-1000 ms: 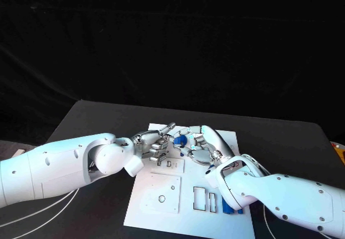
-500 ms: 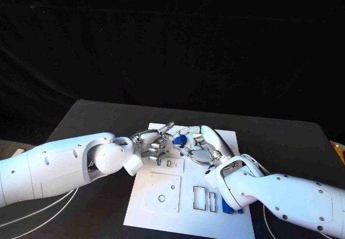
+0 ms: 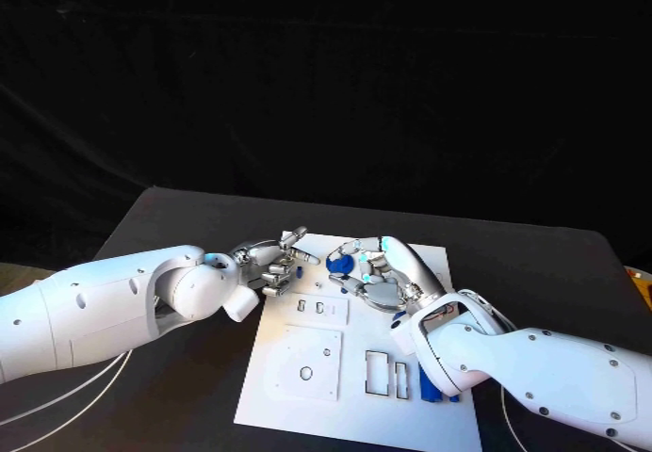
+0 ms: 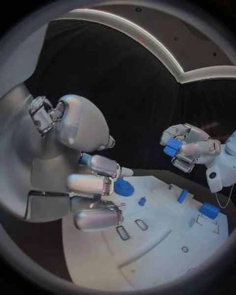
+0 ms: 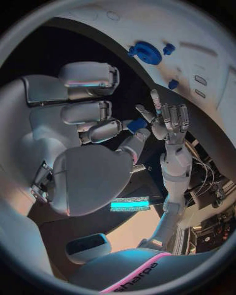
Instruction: Assemble the parts on the task board
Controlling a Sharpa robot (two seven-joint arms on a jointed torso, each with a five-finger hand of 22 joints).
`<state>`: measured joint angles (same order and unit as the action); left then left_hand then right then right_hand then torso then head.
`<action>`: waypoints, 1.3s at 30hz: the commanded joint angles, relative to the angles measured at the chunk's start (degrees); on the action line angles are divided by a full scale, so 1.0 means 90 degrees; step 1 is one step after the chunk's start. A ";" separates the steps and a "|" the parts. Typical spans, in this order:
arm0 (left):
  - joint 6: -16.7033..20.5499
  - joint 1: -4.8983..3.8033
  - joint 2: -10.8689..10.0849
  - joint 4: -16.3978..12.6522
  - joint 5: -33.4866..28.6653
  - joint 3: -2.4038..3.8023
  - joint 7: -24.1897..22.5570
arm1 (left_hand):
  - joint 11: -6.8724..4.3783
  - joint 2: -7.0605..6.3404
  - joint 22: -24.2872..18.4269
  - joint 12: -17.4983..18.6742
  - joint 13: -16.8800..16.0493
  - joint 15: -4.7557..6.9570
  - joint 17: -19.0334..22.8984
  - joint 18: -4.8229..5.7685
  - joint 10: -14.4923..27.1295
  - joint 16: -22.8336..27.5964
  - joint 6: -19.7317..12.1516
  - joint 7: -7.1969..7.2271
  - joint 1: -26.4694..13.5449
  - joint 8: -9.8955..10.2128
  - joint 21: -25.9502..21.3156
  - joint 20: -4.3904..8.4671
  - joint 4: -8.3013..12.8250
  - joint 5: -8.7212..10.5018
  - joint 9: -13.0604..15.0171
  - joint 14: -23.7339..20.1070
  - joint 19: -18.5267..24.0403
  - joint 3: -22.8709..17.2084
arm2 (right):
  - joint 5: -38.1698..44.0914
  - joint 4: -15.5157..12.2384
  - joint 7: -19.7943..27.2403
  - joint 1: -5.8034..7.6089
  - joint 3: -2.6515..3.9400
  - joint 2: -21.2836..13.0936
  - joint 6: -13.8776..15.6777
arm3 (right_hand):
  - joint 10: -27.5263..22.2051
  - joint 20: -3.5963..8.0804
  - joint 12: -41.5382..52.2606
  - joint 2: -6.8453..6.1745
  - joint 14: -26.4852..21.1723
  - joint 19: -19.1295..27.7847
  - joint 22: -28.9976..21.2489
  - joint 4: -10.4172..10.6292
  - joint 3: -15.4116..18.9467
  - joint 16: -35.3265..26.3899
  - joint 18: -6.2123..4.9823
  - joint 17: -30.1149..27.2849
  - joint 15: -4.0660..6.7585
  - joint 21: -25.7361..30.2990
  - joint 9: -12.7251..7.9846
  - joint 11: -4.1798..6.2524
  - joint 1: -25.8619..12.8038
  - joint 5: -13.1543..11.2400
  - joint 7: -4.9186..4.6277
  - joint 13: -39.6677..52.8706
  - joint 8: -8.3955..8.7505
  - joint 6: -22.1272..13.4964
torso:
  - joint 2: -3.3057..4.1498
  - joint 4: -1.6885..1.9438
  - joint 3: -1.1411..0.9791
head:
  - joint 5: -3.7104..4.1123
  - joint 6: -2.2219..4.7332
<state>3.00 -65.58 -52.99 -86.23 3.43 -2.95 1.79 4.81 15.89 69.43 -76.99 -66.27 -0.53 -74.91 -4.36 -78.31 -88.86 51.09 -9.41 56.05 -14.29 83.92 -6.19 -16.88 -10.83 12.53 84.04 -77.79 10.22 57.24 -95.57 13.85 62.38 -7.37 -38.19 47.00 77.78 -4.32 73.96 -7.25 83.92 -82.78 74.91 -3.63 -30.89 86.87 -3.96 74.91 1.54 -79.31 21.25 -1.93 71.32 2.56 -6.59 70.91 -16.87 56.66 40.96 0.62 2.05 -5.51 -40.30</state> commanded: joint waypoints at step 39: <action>0.0866 -0.0293 -0.0345 -0.0292 -0.0872 0.0208 -0.2023 | 0.0128 -0.0607 -0.4364 0.2397 0.3528 -0.0163 0.2326 -0.0698 0.2625 0.2006 -0.0141 -0.0131 0.2044 -0.0084 -0.2509 -0.0177 0.0028 0.0005 -0.0114 -0.1205 0.2624 0.0276 | 0.1067 0.1197 -0.1073 -0.0252 -0.0250 0.0750 -0.1517 | -0.0020 0.0003 -0.0013 0.0082 0.0471 -0.0023 0.0825 -0.0018 0.0017 0.0017 0.0110 0.0689 0.0043 0.0035 0.0018 -0.0002 0.0000 0.0028 -0.0001 -0.0050 -0.0050 0.0078 | 0.0010 0.0000 -0.0005 | -0.0038 -0.0227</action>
<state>9.56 -68.10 -56.23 -88.64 -2.40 -1.13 -12.08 5.92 10.42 30.74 -55.94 -35.14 -1.95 -55.33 -9.93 -55.09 -71.73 50.17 -10.75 74.16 -14.90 62.04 -7.78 -16.66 -10.83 11.56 73.94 -54.45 12.52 65.16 -84.84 5.02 60.23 -9.60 -31.57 35.12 77.77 -4.32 73.96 -7.04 83.92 -82.78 74.93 -3.72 -30.81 86.87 -3.96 74.90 1.54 -79.31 21.24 -1.93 71.58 2.54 -6.77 70.51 -16.87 56.87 41.08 0.58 2.01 -5.83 -42.26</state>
